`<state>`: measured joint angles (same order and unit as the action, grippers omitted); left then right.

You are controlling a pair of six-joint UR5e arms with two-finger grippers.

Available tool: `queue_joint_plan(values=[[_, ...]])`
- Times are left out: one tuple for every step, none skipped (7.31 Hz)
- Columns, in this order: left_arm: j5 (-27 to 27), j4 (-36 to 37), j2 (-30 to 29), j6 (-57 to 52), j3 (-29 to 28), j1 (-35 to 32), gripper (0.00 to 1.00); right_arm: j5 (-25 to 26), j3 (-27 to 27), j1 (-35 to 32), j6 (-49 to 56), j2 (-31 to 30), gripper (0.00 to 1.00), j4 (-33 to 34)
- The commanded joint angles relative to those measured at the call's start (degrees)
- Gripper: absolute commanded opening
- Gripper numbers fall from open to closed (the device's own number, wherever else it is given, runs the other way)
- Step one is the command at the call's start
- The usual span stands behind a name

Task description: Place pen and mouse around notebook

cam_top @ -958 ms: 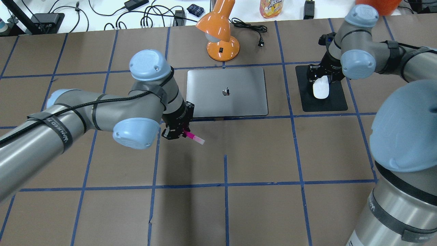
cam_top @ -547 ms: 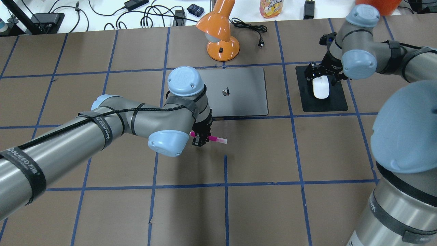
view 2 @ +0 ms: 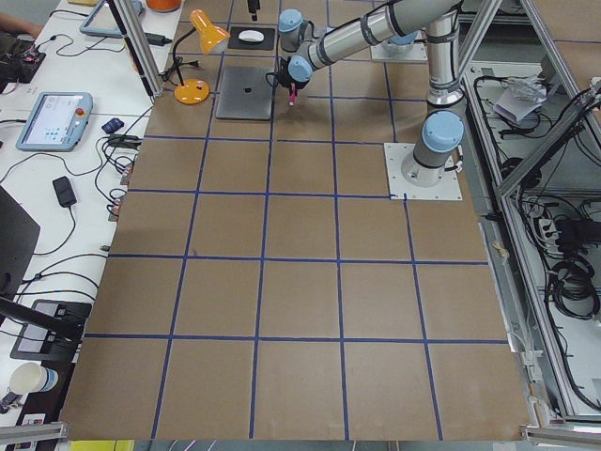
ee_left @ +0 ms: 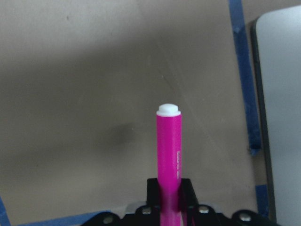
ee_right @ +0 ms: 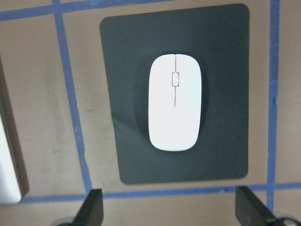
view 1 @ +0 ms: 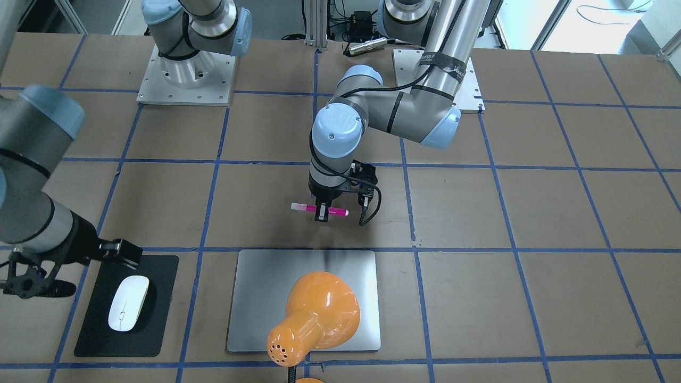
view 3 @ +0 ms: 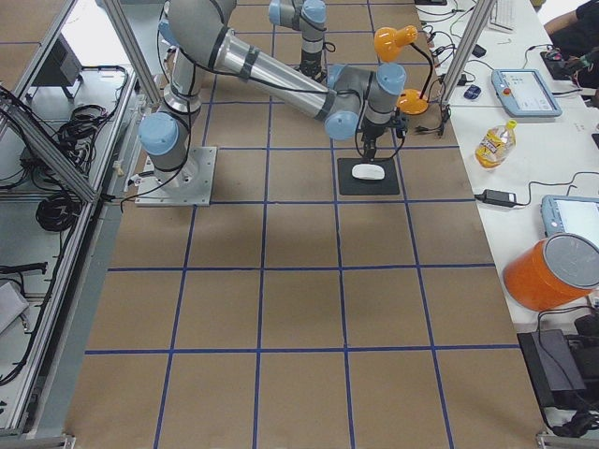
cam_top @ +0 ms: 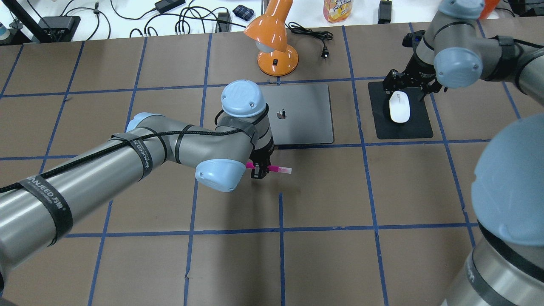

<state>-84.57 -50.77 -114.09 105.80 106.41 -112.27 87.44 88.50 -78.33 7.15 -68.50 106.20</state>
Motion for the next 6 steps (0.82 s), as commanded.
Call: queue_joint_plan(values=[[5.6, -0.1, -1.2, 2.5, -0.2, -0.8, 0.0, 0.2, 0.2, -2.8, -3.2, -10.7, 1.0, -12.2], [5.5, -0.2, -1.5, 2.0, 0.3, -0.8, 0.0, 0.2, -0.2, -5.8, -4.1, -14.5, 1.0, -16.0], [4.0, -0.3, -1.2, -0.7, 1.5, -1.0, 0.6, 0.4, -0.2, -7.8, -6.4, -17.7, 1.0, -17.9], [-1.2, -0.4, -1.1, -2.3, 1.7, -1.0, 0.64, 0.4, -0.2, -8.5, -8.0, -20.8, 1.0, -21.7], [-1.6, -0.3, -1.1, -2.4, 2.0, -1.0, 0.84, 0.4, -0.1, -8.7, -9.2, -22.8, 1.0, -24.3], [-1.7, 0.0, 0.5, -3.3, 1.3, -0.3, 0.86, 2.0, -0.1, -9.3, -10.9, -22.8, 1.0, -24.7]])
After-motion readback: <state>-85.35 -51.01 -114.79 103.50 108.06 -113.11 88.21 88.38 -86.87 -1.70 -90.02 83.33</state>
